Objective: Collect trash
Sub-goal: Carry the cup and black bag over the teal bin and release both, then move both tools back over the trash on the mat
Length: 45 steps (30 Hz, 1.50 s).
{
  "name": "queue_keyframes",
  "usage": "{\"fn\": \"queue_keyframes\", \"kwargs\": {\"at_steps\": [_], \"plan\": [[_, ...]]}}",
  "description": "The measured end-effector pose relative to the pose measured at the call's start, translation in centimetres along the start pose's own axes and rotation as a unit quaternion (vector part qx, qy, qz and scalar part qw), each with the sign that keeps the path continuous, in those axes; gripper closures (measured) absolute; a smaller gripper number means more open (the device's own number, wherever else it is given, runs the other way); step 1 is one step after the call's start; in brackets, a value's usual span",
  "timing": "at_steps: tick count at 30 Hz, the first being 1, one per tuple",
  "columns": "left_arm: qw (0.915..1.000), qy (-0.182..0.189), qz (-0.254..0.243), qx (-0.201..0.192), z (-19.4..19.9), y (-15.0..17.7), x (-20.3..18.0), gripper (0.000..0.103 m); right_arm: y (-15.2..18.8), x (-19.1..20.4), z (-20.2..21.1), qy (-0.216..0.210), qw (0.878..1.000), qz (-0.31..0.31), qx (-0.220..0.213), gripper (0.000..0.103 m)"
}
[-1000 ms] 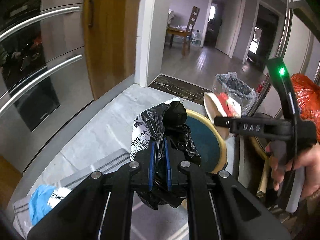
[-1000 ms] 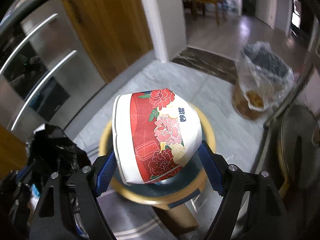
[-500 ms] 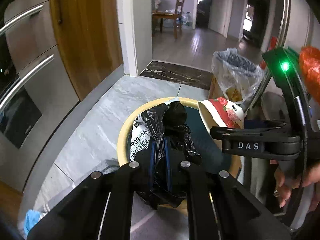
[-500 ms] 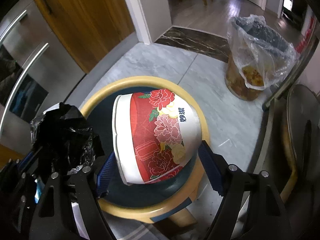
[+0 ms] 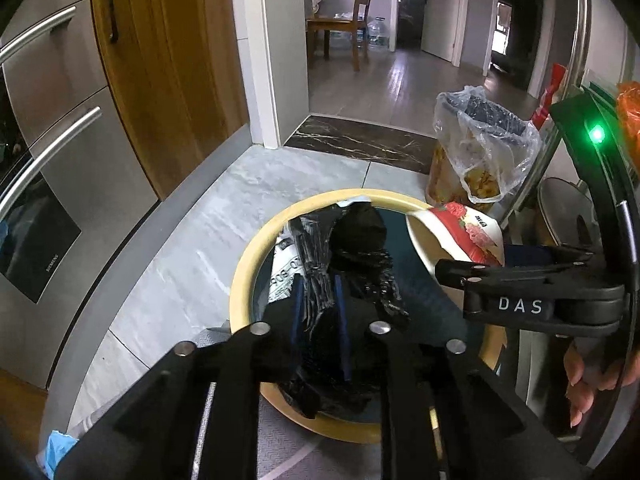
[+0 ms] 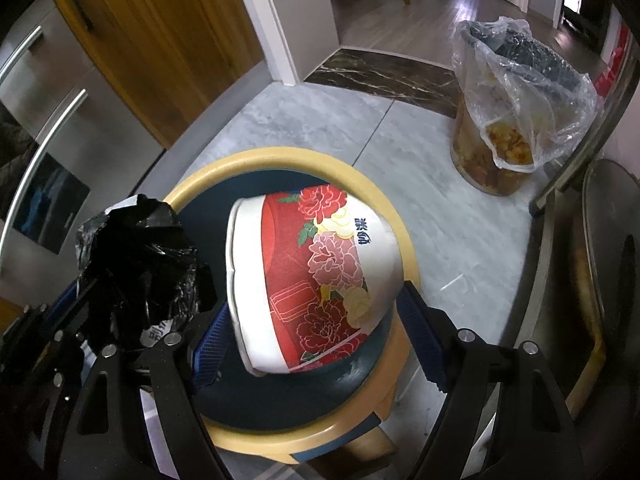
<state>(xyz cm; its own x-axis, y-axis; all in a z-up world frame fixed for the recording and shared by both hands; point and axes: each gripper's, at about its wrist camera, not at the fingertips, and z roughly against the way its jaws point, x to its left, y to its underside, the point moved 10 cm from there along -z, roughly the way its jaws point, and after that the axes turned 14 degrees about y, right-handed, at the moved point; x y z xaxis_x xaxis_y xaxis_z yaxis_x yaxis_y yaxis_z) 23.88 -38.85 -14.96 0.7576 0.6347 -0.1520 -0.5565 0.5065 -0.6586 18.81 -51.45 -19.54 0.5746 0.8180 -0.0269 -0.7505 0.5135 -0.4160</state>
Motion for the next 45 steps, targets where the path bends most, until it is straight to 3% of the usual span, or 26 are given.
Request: {"fn": "queue_keyframes", "kwargs": {"at_steps": [5, 7, 14, 16, 22, 35, 45], "plan": [[1.0, 0.0, 0.0, -0.006, 0.4, 0.2, -0.2, 0.069, -0.1, -0.1, -0.1, 0.0, 1.0, -0.003, 0.0, 0.023], [1.0, -0.002, -0.003, -0.006, 0.5, 0.3, -0.1, 0.057, 0.0, -0.1, -0.1, 0.0, 1.0, -0.003, 0.002, 0.023], [0.9996, -0.028, -0.004, -0.003, 0.6, 0.6, 0.7, 0.043, 0.2, -0.1, -0.2, 0.0, 1.0, -0.009, 0.007, 0.023], [0.9988, -0.048, 0.001, -0.001, 0.6, 0.6, 1.5, 0.034, 0.2, -0.2, -0.3, 0.0, 1.0, -0.012, 0.01, 0.023], [0.9969, -0.074, 0.027, 0.007, 0.4, 0.5, 3.0, 0.025, 0.1, -0.2, -0.3, 0.0, 1.0, -0.013, 0.009, 0.022], [0.9968, -0.062, 0.031, -0.04, 2.7, -1.8, 2.9, 0.019, 0.1, -0.7, -0.2, 0.011, 1.0, -0.023, 0.011, 0.021], [0.9968, -0.061, 0.035, -0.04, 6.6, 0.2, 2.9, 0.018, 0.3, 0.3, 2.2, 0.017, 1.0, 0.006, -0.011, 0.011]]}}
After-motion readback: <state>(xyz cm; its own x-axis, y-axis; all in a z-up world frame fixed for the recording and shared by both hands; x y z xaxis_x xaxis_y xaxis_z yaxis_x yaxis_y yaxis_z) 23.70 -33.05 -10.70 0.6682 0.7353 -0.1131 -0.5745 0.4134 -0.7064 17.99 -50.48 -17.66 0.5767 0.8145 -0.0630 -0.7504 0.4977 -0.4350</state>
